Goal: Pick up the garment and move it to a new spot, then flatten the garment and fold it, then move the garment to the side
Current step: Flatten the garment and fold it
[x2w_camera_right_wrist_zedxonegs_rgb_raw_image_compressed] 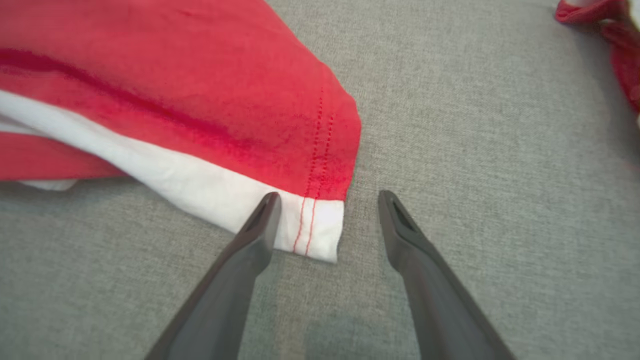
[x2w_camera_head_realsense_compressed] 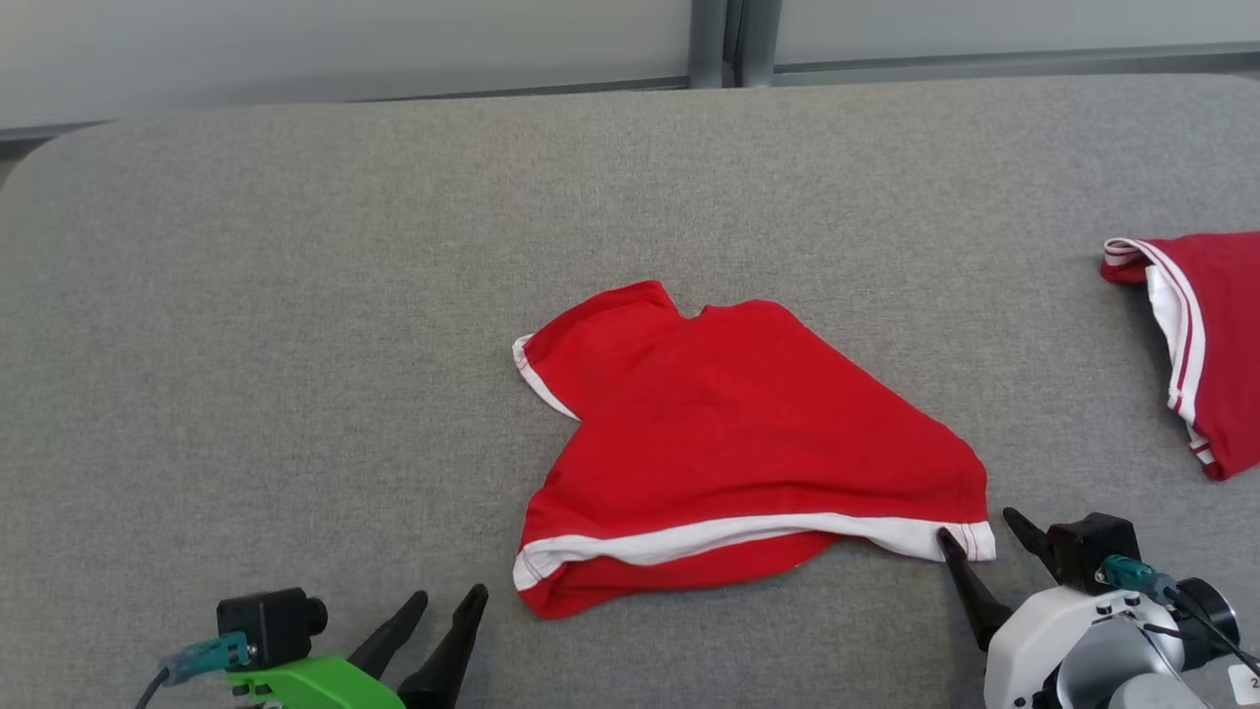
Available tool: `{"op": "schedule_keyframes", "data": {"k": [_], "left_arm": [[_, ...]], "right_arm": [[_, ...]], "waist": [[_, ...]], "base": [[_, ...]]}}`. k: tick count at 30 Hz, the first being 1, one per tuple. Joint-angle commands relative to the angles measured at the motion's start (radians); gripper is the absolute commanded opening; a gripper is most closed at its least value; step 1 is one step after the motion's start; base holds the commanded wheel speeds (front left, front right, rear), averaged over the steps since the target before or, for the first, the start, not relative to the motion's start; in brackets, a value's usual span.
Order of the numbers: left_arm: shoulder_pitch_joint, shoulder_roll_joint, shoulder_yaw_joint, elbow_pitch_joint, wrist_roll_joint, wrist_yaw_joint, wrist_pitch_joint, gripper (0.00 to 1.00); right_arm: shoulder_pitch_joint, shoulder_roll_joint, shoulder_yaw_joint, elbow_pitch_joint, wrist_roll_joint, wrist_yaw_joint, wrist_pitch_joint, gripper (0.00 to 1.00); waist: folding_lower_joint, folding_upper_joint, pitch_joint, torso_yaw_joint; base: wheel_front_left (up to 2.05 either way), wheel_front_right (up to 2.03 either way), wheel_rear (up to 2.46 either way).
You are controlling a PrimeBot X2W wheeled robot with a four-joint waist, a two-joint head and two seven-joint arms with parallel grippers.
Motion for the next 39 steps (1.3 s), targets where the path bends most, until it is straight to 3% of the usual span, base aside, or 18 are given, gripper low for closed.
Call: {"op": "schedule_keyframes", "data": {"k": [1, 13, 25, 39], "left_arm": [[-0.018, 0.007, -0.003, -0.016, -0.013, 0.003, 0.014, 1.0], [-0.034, -0.008, -0.04, -0.091, -0.033, 0.02, 0.079, 1.0], [-0.009, -0.014, -0.058, -0.107, -0.074, 0.016, 0.106, 1.0], [-0.068, -0.04, -0.043, -0.035, -0.119, 0.026, 0.12, 1.0]], "right_arm": [[-0.006, -0.007, 0.007, -0.012, 0.01, -0.001, 0.009, 1.0], [0.002, -0.01, 0.053, -0.071, 0.027, 0.0, 0.025, 1.0], [0.031, -0.002, 0.028, -0.111, 0.009, 0.0, 0.018, 1.0], [0.024, 0.005, 0.032, -0.115, 0.017, 0.0, 0.021, 1.0]], "waist": [[0.0, 0.0026, 0.047, 0.01], [0.0, 0.0026, 0.09, 0.006], [0.0, 0.0026, 0.085, -0.023], [0.0, 0.0026, 0.092, -0.033]], "base": [[0.0, 0.0, 0.0], [0.0, 0.0, 0.0], [0.0, 0.0, 0.0], [0.0, 0.0, 0.0]]}}
